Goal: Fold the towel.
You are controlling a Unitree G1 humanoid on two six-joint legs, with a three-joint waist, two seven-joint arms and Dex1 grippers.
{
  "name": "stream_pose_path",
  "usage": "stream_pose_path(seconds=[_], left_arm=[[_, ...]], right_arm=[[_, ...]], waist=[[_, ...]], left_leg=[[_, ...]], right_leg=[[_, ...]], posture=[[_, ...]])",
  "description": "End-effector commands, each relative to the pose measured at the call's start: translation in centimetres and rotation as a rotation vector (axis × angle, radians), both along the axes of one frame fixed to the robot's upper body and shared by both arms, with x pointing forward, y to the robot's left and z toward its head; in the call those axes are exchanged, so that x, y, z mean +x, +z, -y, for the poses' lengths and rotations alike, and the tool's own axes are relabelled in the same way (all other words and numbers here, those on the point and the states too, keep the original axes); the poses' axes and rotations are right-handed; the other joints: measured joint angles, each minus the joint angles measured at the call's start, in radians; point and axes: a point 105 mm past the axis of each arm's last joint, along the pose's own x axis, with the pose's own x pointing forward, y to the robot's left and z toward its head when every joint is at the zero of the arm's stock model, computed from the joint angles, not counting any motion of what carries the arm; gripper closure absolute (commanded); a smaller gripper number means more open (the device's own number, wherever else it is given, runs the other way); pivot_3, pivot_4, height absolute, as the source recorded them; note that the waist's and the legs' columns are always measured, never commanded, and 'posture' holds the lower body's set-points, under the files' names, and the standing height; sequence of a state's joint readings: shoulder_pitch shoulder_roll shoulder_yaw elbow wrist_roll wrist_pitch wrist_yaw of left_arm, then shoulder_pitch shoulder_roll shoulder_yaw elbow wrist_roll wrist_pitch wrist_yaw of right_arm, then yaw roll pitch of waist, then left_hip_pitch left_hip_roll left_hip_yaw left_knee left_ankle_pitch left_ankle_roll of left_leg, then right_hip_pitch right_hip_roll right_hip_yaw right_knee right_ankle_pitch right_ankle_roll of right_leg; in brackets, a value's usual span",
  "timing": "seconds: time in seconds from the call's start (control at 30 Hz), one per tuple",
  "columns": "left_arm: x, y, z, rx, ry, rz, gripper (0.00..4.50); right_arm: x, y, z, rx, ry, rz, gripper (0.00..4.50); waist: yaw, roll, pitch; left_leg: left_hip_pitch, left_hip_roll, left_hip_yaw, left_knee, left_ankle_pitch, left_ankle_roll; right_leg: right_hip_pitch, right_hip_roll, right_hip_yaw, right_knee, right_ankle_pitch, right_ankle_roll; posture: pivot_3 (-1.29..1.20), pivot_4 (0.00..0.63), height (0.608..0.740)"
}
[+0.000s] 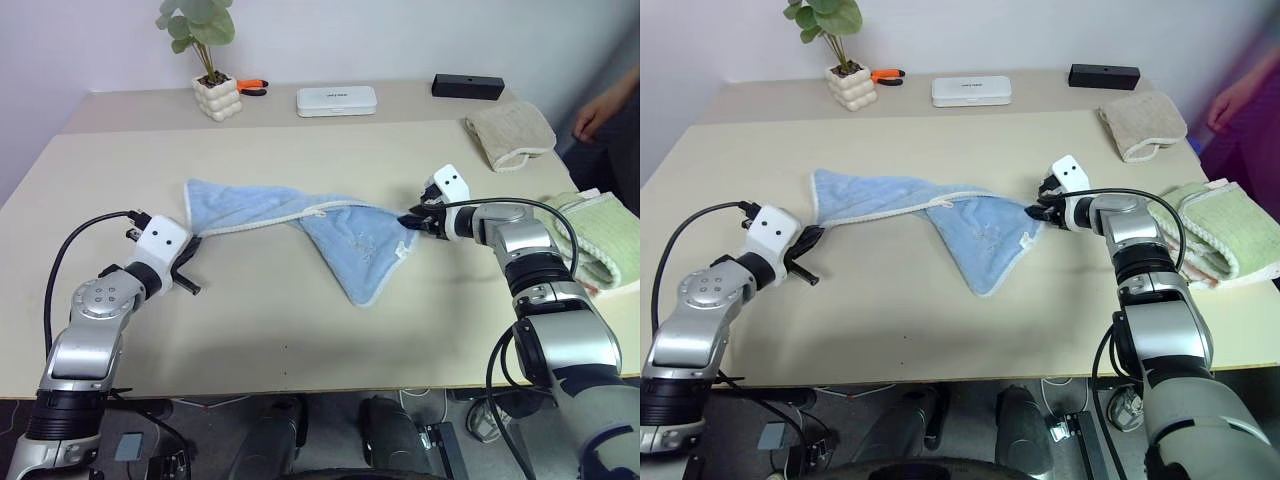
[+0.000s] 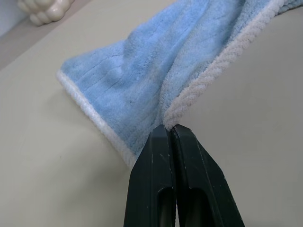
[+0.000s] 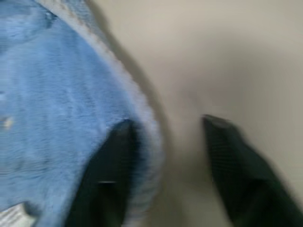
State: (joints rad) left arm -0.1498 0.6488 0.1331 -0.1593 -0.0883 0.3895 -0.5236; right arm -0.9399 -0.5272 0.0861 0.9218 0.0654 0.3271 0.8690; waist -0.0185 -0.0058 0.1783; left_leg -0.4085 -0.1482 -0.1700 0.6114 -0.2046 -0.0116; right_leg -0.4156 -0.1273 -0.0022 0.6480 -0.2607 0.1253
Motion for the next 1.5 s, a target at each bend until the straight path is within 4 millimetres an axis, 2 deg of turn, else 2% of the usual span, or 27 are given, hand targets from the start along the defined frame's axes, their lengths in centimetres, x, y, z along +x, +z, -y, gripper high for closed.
stream_pose_path(seconds=[0.03, 0.07, 0.17, 0.3, 0.37, 0.43, 0.5, 0.57, 0.6, 0.67, 0.73, 0.83, 0.87, 0.97, 1.07, 1.13, 1.23, 1.37, 1.43, 1.5], left_arm=[[-0.1, 1.1, -0.3, 0.008, 0.007, 0.036, 4.50], [-0.1, 1.2, -0.3, 0.008, 0.007, 0.036, 4.50], [0.9, 1.9, -0.8, 0.009, 0.022, 0.062, 4.50], [3.9, 4.9, -2.3, 0.012, 0.105, 0.184, 4.50], [6.0, 8.2, -3.2, 0.013, 0.168, 0.301, 4.50], [7.6, 13.6, -3.8, -0.014, 0.228, 0.481, 4.50], [8.2, 17.1, -4.3, -0.043, 0.261, 0.595, 4.50], [8.0, 20.9, -5.1, -0.073, 0.291, 0.705, 4.50], [7.6, 22.2, -5.6, -0.078, 0.299, 0.740, 4.50], [7.1, 22.8, -6.2, -0.079, 0.289, 0.752, 4.50], [6.5, 22.5, -6.6, -0.069, 0.256, 0.736, 4.50], [4.8, 20.4, -6.5, -0.052, 0.174, 0.671, 4.50], [4.1, 19.1, -6.5, -0.035, 0.145, 0.632, 4.50], [0.4, 13.3, -6.6, -0.023, 0.074, 0.419, 4.50], [-3.1, 9.5, -6.5, -0.032, 0.061, 0.244, 4.50], [-5.2, 7.8, -6.5, -0.020, 0.055, 0.156, 4.50], [-8.0, 6.1, -6.7, -0.044, 0.058, 0.038, 4.50], [-9.4, 5.7, -6.7, -0.070, 0.048, -0.026, 4.50], [-9.4, 5.5, -6.6, -0.070, 0.033, -0.057, 4.50], [-8.4, 5.3, -7.0, -0.055, 0.044, -0.057, 4.50]], right_arm=[[0.5, 2.2, -0.2, 0.028, 0.009, 0.077, 4.30], [0.5, 2.3, -0.2, 0.028, 0.010, 0.085, 4.47], [1.0, 3.9, -0.2, 0.006, 0.002, 0.159, 4.47], [2.3, 7.9, -0.2, -0.040, -0.029, 0.336, 4.47], [3.2, 11.6, -0.1, -0.078, -0.071, 0.485, 4.47], [3.6, 17.0, -0.1, -0.062, -0.135, 0.665, 4.47], [3.5, 20.2, -0.3, -0.045, -0.158, 0.766, 4.47], [2.7, 23.5, -1.1, -0.034, -0.127, 0.873, 4.47], [2.3, 24.7, -1.4, -0.026, -0.105, 0.912, 4.47], [1.7, 25.5, -2.1, -0.020, -0.052, 0.940, 4.47], [1.2, 25.2, -2.7, -0.031, 0.015, 0.939, 4.47], [0.2, 23.3, -3.6, -0.048, 0.131, 0.904, 4.47], [-0.3, 22.3, -3.9, -0.053, 0.176, 0.881, 4.47], [-2.7, 16.9, -3.9, -0.084, 0.342, 0.716, 4.47], [-5.2, 12.9, -3.2, -0.109, 0.435, 0.549, 4.47], [-6.8, 11.0, -2.8, -0.097, 0.472, 0.453, 4.47], [-9.4, 8.8, -1.8, -0.091, 0.540, 0.306, 4.47], [-11.4, 8.0, -1.4, -0.090, 0.607, 0.214, 4.47], [-11.2, 8.0, -1.5, -0.094, 0.606, 0.218, 4.47], [-9.7, 8.2, -1.7, -0.101, 0.556, 0.261, 4.47]], waist=[[0.001, 0.000, 0.000], [0.001, 0.000, 0.000], [0.001, 0.000, 0.000], [0.002, 0.000, 0.000], [0.001, 0.000, 0.001], [0.001, -0.001, 0.002], [-0.002, -0.001, 0.002], [-0.005, -0.002, 0.002], [-0.010, -0.002, 0.002], [-0.024, -0.001, 0.002], [-0.031, -0.001, 0.002], [-0.042, -0.001, 0.002], [-0.045, -0.001, 0.002], [-0.052, -0.001, 0.001], [-0.047, 0.000, 0.002], [-0.041, 0.001, 0.003], [-0.024, 0.002, 0.003], [-0.003, 0.002, 0.003], [0.003, 0.002, 0.003], [0.006, 0.001, 0.003]], left_leg=[[0.000, 0.000, 0.000, 0.000, 0.000, 0.000], [0.000, 0.000, 0.000, 0.000, 0.000, 0.000], [0.000, 0.000, 0.000, 0.000, 0.000, 0.000], [0.000, 0.000, 0.000, 0.000, 0.000, 0.000], [-0.001, 0.000, 0.000, 0.001, 0.001, -0.001], [-0.003, 0.000, 0.000, 0.001, 0.002, -0.003], [-0.011, 0.001, -0.001, 0.002, 0.007, -0.010], [-0.014, 0.002, 0.000, 0.002, 0.007, -0.011], [-0.014, 0.002, 0.000, 0.001, 0.007, -0.011], [-0.014, 0.002, 0.001, 0.000, 0.006, -0.010], [-0.014, 0.002, 0.001, 0.000, 0.006, -0.010], [-0.013, 0.002, 0.002, 0.001, 0.006, -0.009], [-0.013, 0.002, 0.002, 0.002, 0.006, -0.009], [-0.013, 0.004, 0.002, 0.002, 0.006, -0.009], [-0.013, 0.004, 0.002, 0.002, 0.003, -0.004], [-0.013, 0.005, 0.002, 0.002, 0.003, -0.004], [-0.011, 0.007, 0.004, 0.002, 0.003, -0.004], [-0.008, 0.009, 0.006, 0.003, 0.002, -0.004], [-0.008, 0.010, 0.008, 0.003, 0.002, -0.004], [-0.008, 0.010, 0.009, 0.003, 0.002, -0.003]], right_leg=[[0.000, 0.000, 0.000, 0.000, 0.000, 0.000], [0.000, 0.000, 0.000, 0.000, 0.000, 0.000], [0.000, 0.000, 0.000, 0.000, 0.000, 0.000], [-0.001, 0.000, 0.000, 0.001, 0.000, 0.000], [-0.002, 0.001, 0.000, 0.001, 0.002, 0.001], [-0.005, 0.001, 0.000, 0.001, 0.003, 0.001], [-0.012, 0.003, 0.000, 0.001, 0.008, 0.000], [-0.014, 0.003, 0.001, 0.000, 0.009, 0.000], [-0.014, 0.003, 0.001, -0.002, 0.009, 0.000], [-0.014, 0.003, 0.001, -0.002, 0.009, 0.001], [-0.014, 0.003, 0.001, -0.002, 0.009, 0.001], [-0.014, 0.003, 0.002, -0.001, 0.009, 0.001], [-0.015, 0.004, 0.002, 0.000, 0.009, 0.001], [-0.015, 0.005, 0.004, 0.002, 0.009, 0.000], [-0.016, 0.006, 0.006, 0.002, 0.009, 0.000], [-0.016, 0.006, 0.006, 0.002, 0.010, -0.002], [-0.015, 0.008, 0.007, 0.002, 0.010, -0.002], [-0.011, 0.007, 0.009, -0.001, 0.008, -0.006], [-0.011, 0.007, 0.010, -0.002, 0.008, -0.007], [-0.011, 0.007, 0.010, -0.002, 0.008, -0.007]], posture=[[0.00, 0.150, 0.740], [0.00, 0.150, 0.740], [0.00, 0.150, 0.740], [0.00, 0.150, 0.740], [0.00, 0.150, 0.740], [0.00, 0.150, 0.740], [0.00, 0.150, 0.740], [0.00, 0.150, 0.740], [0.00, 0.150, 0.740], [0.00, 0.150, 0.740], [0.00, 0.150, 0.740], [0.00, 0.150, 0.740], [0.00, 0.150, 0.740], [0.00, 0.150, 0.740], [0.00, 0.150, 0.740], [0.00, 0.150, 0.740], [0.00, 0.150, 0.740], [0.00, 0.150, 0.740], [0.00, 0.150, 0.740], [0.00, 0.150, 0.740]])
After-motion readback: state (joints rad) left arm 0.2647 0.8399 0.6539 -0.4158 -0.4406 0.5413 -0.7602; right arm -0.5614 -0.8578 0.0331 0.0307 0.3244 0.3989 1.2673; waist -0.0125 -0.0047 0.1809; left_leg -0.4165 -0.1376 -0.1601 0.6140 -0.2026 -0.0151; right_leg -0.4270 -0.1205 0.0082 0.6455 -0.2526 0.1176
